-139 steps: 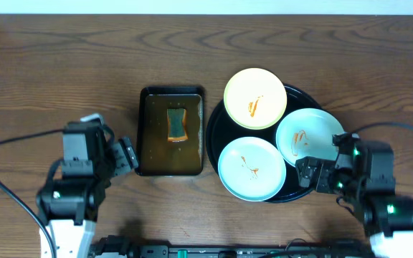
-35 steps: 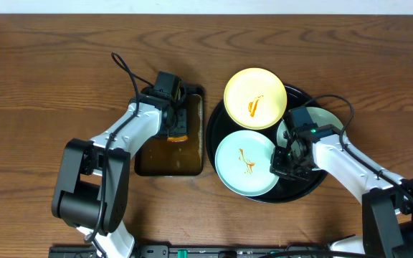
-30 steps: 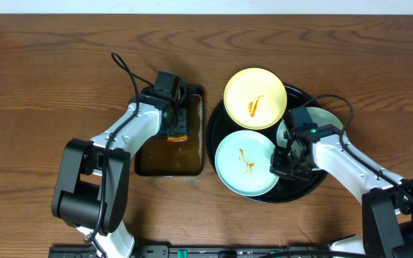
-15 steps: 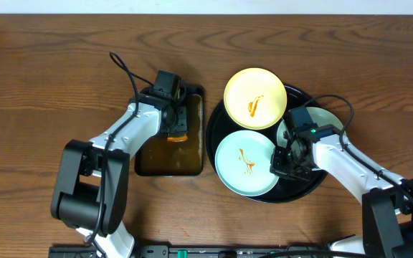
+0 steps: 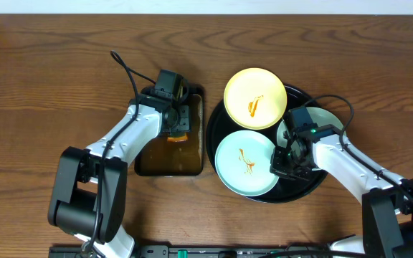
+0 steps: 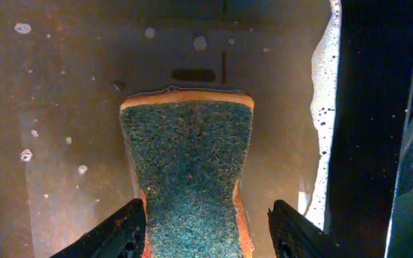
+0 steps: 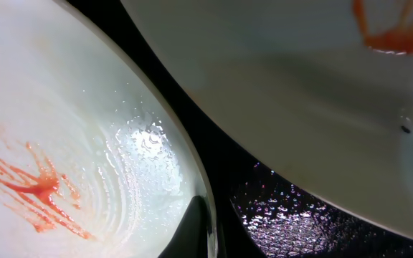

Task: Clean dirty plates on tray and stack at the side
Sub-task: 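Lower the left gripper into the water and grasp the sponge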

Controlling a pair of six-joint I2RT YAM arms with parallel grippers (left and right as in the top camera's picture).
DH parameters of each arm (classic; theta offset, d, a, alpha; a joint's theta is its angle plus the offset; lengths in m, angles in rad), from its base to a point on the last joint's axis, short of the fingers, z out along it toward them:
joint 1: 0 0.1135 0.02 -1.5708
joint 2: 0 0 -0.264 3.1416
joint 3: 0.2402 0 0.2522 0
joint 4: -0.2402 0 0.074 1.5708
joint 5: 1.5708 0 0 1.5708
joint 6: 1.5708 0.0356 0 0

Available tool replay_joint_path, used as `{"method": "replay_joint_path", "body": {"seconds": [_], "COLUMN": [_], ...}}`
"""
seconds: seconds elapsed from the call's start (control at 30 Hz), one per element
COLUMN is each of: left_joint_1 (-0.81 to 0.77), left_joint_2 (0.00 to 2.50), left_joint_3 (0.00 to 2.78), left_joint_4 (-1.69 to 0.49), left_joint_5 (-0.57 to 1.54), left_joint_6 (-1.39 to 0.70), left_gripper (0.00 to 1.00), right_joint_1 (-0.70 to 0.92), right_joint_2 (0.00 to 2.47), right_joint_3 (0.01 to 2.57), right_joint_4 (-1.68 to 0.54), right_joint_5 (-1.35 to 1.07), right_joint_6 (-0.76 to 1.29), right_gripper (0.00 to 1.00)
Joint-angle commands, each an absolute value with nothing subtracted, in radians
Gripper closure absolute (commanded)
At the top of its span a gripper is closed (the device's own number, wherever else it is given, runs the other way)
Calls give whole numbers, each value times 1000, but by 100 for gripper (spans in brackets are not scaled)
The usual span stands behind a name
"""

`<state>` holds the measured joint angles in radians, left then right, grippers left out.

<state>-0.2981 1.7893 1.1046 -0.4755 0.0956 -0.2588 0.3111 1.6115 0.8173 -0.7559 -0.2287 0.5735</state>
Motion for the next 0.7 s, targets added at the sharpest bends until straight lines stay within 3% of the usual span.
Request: {"method": "replay_joint_path", "body": {"seconds": [0.0,0.67], "left_joint_1": [-299,-299], "left_joint_2": [1794,1794], "left_joint_3": [1116,1082], "left_joint_4": [-488,-469], "left_joint_5": [67,67], "left_joint_6": [-264,-264], "left_gripper": [43,44], "right_joint_1": [323,323], "right_joint_2": [1622,1622], "right_joint_3": [809,809], "right_joint_4": [-763,-771], "right_joint_5": [-215,-215], "right_joint_6": [571,571], "right_gripper": [99,99]}}
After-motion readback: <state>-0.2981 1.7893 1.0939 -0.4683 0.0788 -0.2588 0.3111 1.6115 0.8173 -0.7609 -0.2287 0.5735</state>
